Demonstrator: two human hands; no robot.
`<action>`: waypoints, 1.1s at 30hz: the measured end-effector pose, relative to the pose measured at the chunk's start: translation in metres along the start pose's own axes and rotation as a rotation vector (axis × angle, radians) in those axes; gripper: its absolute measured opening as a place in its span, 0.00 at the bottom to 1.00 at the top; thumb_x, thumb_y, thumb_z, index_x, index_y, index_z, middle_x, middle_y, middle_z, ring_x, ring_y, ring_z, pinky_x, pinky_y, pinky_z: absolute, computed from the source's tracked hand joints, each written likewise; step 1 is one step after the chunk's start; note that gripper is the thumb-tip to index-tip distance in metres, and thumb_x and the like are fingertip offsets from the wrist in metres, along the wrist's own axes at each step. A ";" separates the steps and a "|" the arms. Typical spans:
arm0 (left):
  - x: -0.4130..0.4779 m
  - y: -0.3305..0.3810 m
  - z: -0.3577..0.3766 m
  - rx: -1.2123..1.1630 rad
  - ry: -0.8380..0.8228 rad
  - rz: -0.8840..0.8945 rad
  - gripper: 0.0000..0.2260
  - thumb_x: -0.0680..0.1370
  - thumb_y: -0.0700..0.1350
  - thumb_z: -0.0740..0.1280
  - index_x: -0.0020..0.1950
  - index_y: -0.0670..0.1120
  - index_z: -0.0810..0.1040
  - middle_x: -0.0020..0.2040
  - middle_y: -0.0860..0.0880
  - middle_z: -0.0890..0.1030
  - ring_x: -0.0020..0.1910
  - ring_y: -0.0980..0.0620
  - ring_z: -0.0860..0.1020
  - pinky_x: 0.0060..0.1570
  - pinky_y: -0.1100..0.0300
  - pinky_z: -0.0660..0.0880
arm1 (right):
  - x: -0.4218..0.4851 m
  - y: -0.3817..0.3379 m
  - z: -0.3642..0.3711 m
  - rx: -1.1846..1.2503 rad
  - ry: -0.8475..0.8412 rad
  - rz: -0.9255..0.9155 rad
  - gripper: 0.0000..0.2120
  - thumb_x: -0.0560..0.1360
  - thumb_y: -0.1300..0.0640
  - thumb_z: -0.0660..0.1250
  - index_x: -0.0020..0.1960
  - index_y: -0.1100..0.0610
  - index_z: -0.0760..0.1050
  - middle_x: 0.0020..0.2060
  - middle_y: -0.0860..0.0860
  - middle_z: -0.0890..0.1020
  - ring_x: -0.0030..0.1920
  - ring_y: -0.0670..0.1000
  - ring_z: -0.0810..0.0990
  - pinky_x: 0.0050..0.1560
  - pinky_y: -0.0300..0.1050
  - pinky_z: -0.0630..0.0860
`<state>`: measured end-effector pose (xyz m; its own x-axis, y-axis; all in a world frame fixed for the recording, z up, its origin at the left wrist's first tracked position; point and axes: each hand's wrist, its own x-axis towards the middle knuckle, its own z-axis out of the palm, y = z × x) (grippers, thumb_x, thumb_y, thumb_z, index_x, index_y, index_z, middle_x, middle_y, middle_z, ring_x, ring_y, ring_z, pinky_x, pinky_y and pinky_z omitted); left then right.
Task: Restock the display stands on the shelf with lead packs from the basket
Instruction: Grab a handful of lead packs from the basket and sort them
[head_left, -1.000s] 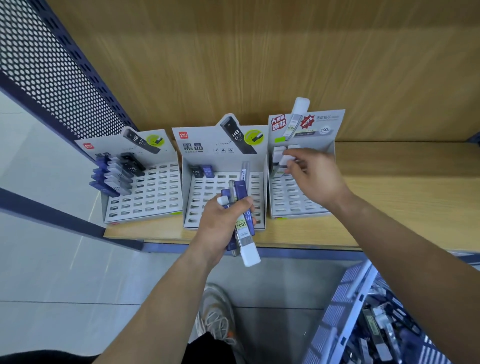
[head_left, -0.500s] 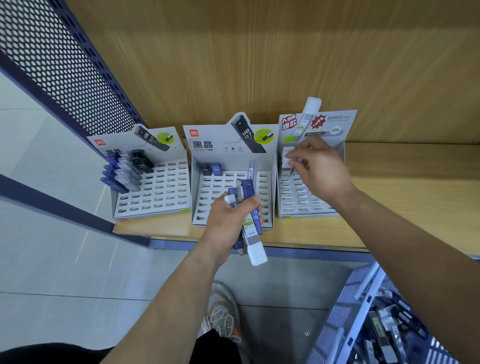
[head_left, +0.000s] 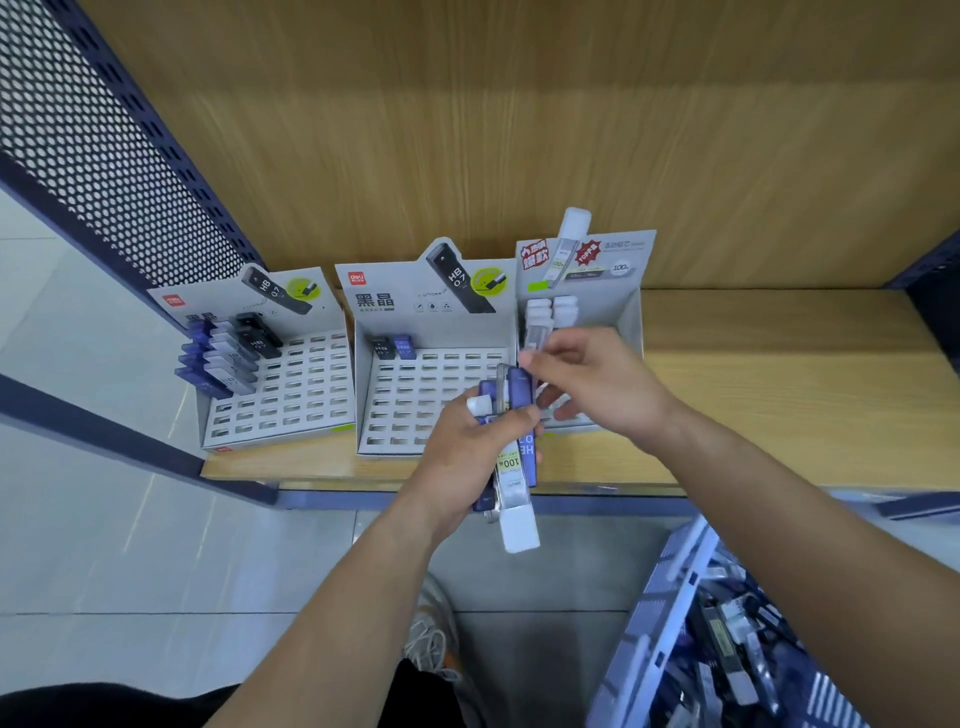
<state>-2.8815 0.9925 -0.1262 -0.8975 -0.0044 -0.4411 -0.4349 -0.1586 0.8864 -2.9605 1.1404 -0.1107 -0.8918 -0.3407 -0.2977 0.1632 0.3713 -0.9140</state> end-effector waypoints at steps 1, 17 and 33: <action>-0.002 0.001 0.003 -0.008 -0.010 0.000 0.02 0.80 0.39 0.69 0.48 0.42 0.80 0.41 0.45 0.83 0.33 0.49 0.81 0.36 0.58 0.77 | -0.003 -0.001 0.000 0.031 -0.012 0.010 0.14 0.80 0.53 0.68 0.48 0.66 0.78 0.37 0.54 0.83 0.34 0.50 0.81 0.33 0.43 0.76; -0.009 0.003 0.005 -0.059 0.143 -0.019 0.14 0.78 0.39 0.70 0.34 0.51 0.83 0.39 0.44 0.83 0.35 0.45 0.78 0.42 0.53 0.75 | -0.021 0.004 -0.021 0.165 0.008 -0.016 0.14 0.83 0.50 0.61 0.54 0.57 0.81 0.35 0.50 0.73 0.26 0.48 0.67 0.26 0.40 0.63; -0.001 0.003 -0.010 -0.128 0.274 -0.032 0.03 0.78 0.44 0.72 0.48 0.45 0.80 0.40 0.44 0.84 0.33 0.45 0.79 0.36 0.56 0.73 | -0.017 0.017 -0.019 0.213 -0.135 -0.031 0.12 0.75 0.70 0.70 0.49 0.54 0.84 0.41 0.48 0.83 0.35 0.49 0.72 0.33 0.40 0.70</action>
<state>-2.8812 0.9817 -0.1244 -0.8227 -0.2604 -0.5053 -0.4342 -0.2858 0.8543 -2.9505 1.1687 -0.1159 -0.8359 -0.4662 -0.2897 0.2350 0.1731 -0.9565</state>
